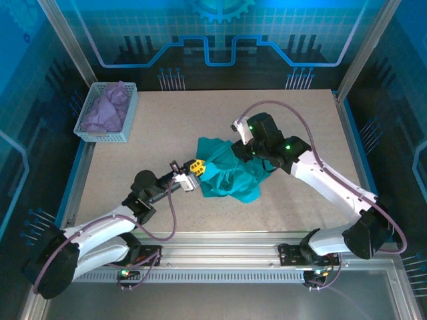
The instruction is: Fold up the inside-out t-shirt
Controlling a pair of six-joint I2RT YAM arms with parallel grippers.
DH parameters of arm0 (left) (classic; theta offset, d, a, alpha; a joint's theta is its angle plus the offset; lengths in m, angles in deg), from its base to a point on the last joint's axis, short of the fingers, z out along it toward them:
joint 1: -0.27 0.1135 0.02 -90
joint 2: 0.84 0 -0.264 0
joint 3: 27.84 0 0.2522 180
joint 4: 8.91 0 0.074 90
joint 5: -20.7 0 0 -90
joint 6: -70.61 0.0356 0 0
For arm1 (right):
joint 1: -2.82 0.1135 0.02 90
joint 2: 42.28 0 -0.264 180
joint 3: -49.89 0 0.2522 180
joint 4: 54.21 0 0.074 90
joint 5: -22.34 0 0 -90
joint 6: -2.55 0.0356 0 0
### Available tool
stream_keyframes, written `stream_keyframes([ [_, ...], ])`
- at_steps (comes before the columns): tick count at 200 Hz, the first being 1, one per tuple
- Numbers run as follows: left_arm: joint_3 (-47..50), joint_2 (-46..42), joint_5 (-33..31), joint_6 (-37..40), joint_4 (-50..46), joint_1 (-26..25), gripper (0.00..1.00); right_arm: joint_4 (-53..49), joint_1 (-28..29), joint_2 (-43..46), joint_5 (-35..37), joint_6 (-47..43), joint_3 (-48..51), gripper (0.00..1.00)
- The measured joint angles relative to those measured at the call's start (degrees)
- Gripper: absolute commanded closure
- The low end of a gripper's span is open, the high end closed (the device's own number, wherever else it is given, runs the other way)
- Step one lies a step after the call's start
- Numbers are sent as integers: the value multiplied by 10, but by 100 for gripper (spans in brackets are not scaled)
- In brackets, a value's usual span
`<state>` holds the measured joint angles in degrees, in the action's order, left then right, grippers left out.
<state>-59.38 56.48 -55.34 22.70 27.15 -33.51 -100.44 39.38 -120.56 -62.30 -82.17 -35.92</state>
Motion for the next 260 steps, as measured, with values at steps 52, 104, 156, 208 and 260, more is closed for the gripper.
stream_keyframes([
  [52,0,0,0,0,-5,0,100,-48,-24,-5,-46,-8,-23,75],
  [104,0,0,0,2,-7,0,100,-79,-59,-4,-93,-12,-30,68],
  [156,0,0,0,2,-11,0,100,-102,-68,-4,-103,-13,-37,66],
  [208,0,0,0,0,-11,0,100,-96,-70,2,-141,-13,-33,52],
  [260,0,0,0,-2,-11,0,100,-65,-58,3,-171,6,16,39],
])
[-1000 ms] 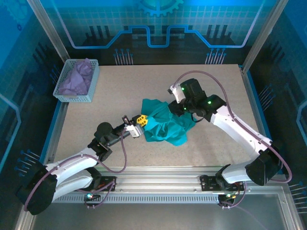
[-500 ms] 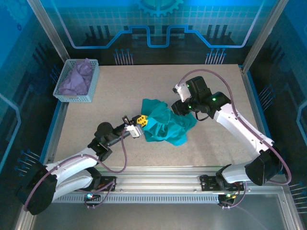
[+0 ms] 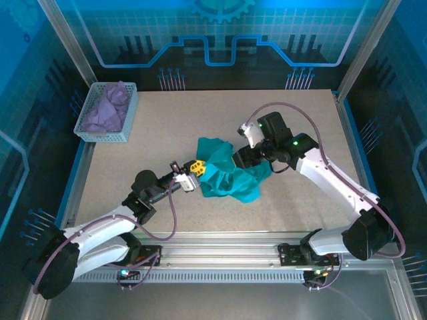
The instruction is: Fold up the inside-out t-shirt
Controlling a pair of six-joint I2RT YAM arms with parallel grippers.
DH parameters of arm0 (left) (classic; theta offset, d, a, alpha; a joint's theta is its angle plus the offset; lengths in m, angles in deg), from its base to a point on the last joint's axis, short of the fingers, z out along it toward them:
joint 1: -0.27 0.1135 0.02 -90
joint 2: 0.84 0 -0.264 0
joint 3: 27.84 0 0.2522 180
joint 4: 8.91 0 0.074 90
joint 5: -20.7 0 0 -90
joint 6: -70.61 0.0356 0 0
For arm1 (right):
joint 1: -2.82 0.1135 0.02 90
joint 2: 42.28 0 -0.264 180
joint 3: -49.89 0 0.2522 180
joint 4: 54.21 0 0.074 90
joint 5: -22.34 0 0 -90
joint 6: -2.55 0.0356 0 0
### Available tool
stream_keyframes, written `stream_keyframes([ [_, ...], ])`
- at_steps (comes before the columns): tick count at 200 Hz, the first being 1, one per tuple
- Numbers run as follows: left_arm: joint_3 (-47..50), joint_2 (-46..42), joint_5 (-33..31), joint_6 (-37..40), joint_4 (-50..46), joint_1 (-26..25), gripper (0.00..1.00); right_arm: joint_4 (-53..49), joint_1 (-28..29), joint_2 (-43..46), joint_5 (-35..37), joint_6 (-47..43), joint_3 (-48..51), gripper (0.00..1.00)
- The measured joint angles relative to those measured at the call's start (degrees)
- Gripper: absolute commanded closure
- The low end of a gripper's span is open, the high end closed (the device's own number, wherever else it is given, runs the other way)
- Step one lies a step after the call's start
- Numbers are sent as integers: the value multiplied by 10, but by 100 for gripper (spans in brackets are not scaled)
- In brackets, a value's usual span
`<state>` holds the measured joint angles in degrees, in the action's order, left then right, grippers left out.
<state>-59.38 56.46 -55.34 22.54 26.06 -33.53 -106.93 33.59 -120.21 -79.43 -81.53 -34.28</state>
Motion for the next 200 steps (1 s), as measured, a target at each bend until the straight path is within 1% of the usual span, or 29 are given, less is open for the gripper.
stream_keyframes([
  [12,0,0,0,0,0,0,100,9,6,-7,-3,6,7,33],
  [21,0,0,0,0,0,0,100,19,12,-16,-5,15,10,33],
  [30,0,0,0,0,0,0,100,29,17,-25,-5,20,12,35],
  [42,0,0,0,0,0,0,100,41,20,-35,0,25,13,41],
  [51,0,0,0,0,0,0,100,48,20,-40,12,33,14,47],
  [64,0,-3,-2,-1,0,0,100,55,19,-42,36,37,14,59],
  [74,0,-6,-3,-1,0,0,100,57,19,-42,57,31,13,66],
  [97,0,-12,-7,-11,0,3,100,59,18,-42,101,31,9,72],
  [113,0,-12,-9,-17,0,8,100,61,18,-40,113,29,0,72],
  [126,0,-12,-10,-25,0,13,100,63,17,-37,116,29,-6,72],
  [134,0,-12,-10,-29,0,16,100,66,16,-33,114,29,-8,69],
  [147,0,-12,-10,-33,0,20,100,70,9,-26,98,28,-9,57],
  [156,0,-12,-11,-39,0,23,100,74,0,-21,74,30,-8,48],
  [168,0,-12,-11,-46,0,26,100,85,-12,-13,41,28,-6,41],
  [181,0,-12,-13,-57,0,30,100,101,-26,1,-3,28,3,38],
  [200,0,-10,-23,-80,5,36,100,120,-49,16,-57,35,15,37],
])
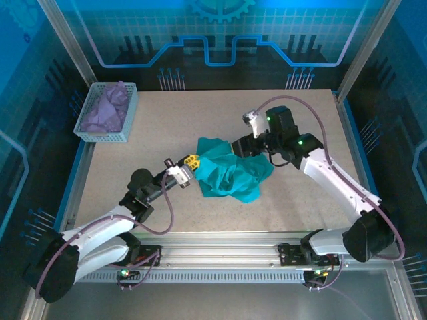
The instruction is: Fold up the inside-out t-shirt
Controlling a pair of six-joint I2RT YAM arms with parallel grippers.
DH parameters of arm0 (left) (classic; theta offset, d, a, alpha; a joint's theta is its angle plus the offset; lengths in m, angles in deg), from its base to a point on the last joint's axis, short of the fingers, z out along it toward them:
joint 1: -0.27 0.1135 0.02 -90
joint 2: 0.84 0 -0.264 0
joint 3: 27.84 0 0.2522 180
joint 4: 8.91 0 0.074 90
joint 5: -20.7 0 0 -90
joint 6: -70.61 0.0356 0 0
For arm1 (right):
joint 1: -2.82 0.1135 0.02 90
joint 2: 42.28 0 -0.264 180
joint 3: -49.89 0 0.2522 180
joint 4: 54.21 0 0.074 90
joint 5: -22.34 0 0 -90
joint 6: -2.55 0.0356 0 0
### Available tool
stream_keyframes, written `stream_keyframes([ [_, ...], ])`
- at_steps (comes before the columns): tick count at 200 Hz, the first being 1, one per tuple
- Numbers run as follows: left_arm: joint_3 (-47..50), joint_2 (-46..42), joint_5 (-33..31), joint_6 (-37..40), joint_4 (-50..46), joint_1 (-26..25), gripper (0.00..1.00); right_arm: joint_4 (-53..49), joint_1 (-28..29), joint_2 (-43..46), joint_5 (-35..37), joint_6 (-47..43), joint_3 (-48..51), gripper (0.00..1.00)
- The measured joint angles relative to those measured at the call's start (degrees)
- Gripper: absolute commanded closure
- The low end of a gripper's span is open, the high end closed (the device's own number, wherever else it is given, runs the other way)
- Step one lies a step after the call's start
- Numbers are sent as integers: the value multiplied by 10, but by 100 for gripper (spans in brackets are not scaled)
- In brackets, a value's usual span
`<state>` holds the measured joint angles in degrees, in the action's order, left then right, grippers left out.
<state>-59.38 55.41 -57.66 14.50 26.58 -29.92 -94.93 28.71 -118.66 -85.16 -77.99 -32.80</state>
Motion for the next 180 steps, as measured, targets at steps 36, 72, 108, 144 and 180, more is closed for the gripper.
stream_keyframes([
  [36,0,1,-23,-64,18,13,100,4,-66,-20,20,30,7,38],
  [72,0,-5,-48,-134,20,17,100,-26,-75,-117,125,37,-1,38],
  [108,-1,-26,-58,-195,-6,23,100,-52,-70,-196,170,36,-10,40],
  [144,-21,-28,-52,-250,-63,25,100,-22,-49,-111,129,15,43,45],
  [180,-52,-33,-24,-292,-127,26,100,35,18,88,88,-48,118,46],
])
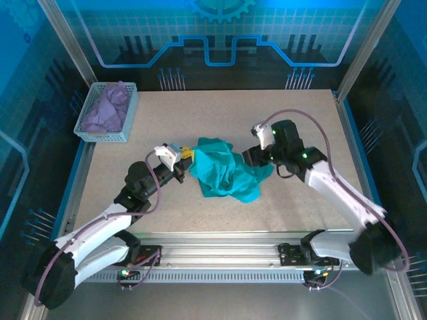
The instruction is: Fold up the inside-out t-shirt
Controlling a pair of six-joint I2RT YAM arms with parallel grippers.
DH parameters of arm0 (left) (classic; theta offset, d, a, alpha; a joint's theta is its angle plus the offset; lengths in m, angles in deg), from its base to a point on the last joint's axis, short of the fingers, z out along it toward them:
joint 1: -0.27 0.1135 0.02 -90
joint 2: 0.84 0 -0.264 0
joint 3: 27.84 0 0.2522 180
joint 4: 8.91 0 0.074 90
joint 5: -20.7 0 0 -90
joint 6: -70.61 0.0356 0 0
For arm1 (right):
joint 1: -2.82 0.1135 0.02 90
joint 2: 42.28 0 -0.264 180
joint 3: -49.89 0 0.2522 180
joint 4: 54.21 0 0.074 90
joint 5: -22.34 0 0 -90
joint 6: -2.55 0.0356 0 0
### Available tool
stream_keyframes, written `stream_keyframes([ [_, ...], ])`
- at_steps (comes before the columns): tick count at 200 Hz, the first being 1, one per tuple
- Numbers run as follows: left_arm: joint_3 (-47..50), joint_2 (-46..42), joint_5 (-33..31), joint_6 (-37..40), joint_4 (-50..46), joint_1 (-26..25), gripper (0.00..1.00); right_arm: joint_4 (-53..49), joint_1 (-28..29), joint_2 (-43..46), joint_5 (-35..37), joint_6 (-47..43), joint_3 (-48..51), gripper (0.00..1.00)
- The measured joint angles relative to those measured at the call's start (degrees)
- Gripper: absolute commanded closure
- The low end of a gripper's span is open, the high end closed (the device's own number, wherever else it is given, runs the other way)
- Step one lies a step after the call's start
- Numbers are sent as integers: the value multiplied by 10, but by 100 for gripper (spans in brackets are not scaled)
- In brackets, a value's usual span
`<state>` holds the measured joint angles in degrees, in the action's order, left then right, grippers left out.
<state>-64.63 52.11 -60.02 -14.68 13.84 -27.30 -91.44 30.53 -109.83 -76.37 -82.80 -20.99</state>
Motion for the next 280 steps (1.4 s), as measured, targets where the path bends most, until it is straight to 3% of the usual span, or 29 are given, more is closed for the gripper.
stream_keyframes([
  [21,-2,-9,9,-14,-21,0,100,49,90,71,-21,-55,32,46],
  [40,-2,-14,11,-20,-38,0,100,78,137,69,-27,-99,42,46],
  [94,-9,-20,11,-27,-58,0,100,116,185,-37,14,-185,38,45],
  [152,-11,-20,11,-29,-63,0,100,150,191,-81,106,-221,24,46],
  [170,-11,-20,11,-29,-63,0,100,158,193,-90,124,-227,24,53],
  [190,-11,-20,11,-29,-63,0,100,167,193,-103,137,-230,24,73],
  [232,-19,-16,-3,-33,-73,0,100,184,192,-101,130,-233,24,99],
  [280,-57,35,-8,-40,-106,0,90,198,175,-70,52,-211,34,100],
])
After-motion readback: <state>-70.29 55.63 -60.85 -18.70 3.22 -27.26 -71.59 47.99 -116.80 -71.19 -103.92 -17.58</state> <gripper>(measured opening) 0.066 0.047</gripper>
